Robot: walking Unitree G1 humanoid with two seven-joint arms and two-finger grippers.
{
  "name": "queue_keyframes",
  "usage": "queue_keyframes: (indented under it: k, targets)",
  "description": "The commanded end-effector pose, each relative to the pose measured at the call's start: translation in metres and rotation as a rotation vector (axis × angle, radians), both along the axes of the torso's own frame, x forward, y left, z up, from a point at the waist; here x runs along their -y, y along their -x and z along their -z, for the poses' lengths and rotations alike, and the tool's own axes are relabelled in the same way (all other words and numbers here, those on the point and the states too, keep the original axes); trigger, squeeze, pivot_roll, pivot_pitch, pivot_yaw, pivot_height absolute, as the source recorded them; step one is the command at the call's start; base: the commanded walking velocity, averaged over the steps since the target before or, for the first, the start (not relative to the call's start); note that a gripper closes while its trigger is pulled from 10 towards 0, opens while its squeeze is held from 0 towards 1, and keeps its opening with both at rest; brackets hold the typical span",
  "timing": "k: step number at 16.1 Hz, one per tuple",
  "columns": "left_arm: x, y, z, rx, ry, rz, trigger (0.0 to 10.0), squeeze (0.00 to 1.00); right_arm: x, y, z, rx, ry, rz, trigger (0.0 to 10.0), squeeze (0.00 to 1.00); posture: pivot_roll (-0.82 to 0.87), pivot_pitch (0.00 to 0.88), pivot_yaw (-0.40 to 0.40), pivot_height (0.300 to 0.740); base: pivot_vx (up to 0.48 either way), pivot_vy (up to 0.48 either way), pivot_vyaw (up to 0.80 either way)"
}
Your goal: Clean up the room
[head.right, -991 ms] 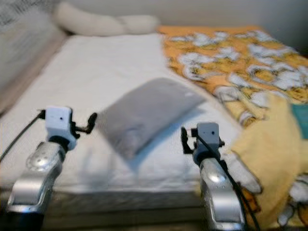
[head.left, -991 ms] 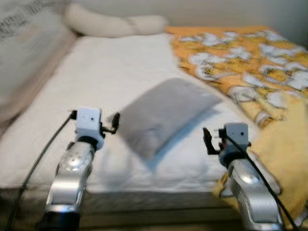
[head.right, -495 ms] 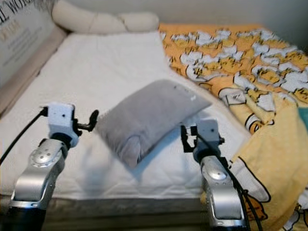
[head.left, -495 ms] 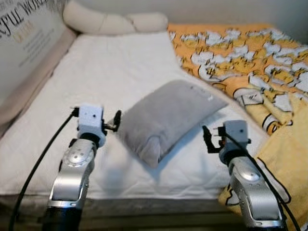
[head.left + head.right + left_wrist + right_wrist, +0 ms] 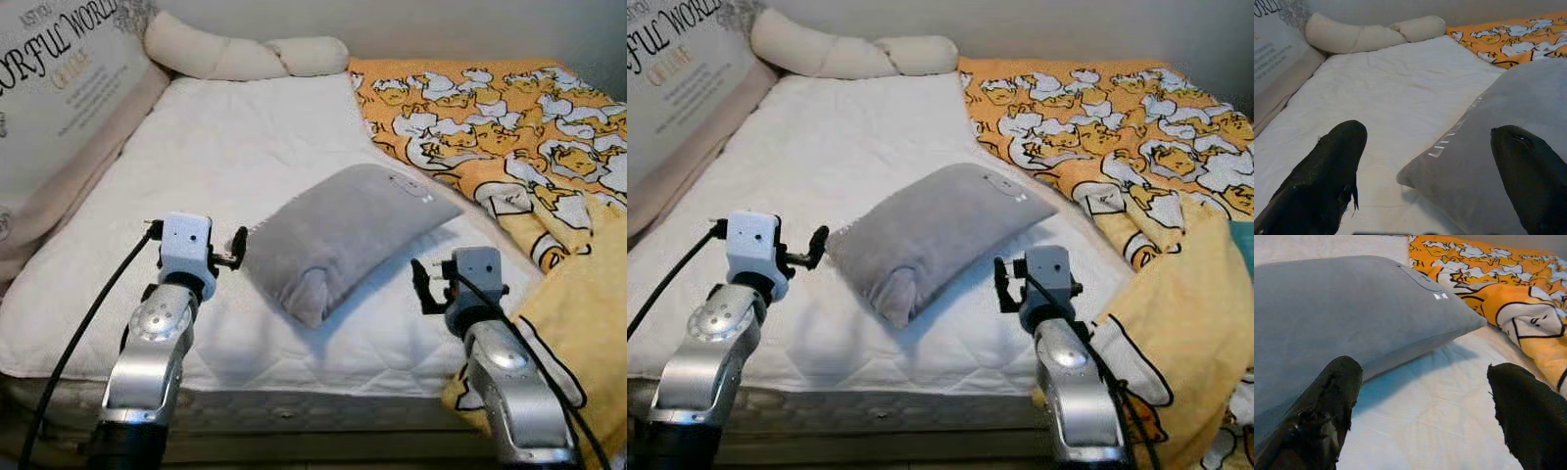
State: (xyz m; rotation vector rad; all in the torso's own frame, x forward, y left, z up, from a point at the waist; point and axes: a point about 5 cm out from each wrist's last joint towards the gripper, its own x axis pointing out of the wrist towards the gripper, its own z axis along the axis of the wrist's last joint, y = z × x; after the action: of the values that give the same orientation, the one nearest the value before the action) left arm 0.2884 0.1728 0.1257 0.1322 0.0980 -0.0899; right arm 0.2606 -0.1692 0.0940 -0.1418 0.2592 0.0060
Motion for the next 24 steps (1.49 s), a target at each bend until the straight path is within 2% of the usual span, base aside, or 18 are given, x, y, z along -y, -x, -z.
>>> queue_keyframes:
  k: [1, 4, 8, 12, 24]
  targets:
    - [-0.0025, -0.0006, -0.0019, 0.004, -0.001, -0.003, 10.0, 0.00, -0.0060, -0.0028, -0.0033, 0.020, 0.012, -0.035, 10.0, 0.37, -0.04, 0.000, 0.032, 0.740, 0.322, 0.000, 0.80]
    - [-0.0017, -0.0002, -0.0021, 0.004, 0.006, 0.002, 10.0, 0.00, -0.0047, -0.0021, -0.0026, 0.021, -0.027, -0.005, 10.0, 0.32, -0.04, 0.000, 0.032, 0.740, 0.365, 0.000, 0.27]
    - [0.0007, -0.0004, -0.0022, 0.001, 0.010, 0.012, 10.0, 0.00, -0.0046, -0.0030, -0.0033, 0.024, -0.016, -0.014, 10.0, 0.00, -0.04, 0.000, 0.033, 0.740, 0.367, 0.000, 0.00]
    - [0.0002, -0.0001, -0.0022, 0.001, 0.009, 0.011, 10.0, 0.00, -0.0061, -0.0028, -0.0029, 0.023, -0.012, -0.019, 10.0, 0.00, -0.04, 0.000, 0.034, 0.740, 0.356, 0.000, 0.00]
    - [0.0044, -0.0002, 0.0044, -0.025, -0.004, 0.037, 10.0, 0.00, -0.0064, -0.0039, -0.0002, 0.011, -0.003, -0.020, 10.0, 0.00, -0.04, 0.000, 0.033, 0.740, 0.000, 0.000, 0.00]
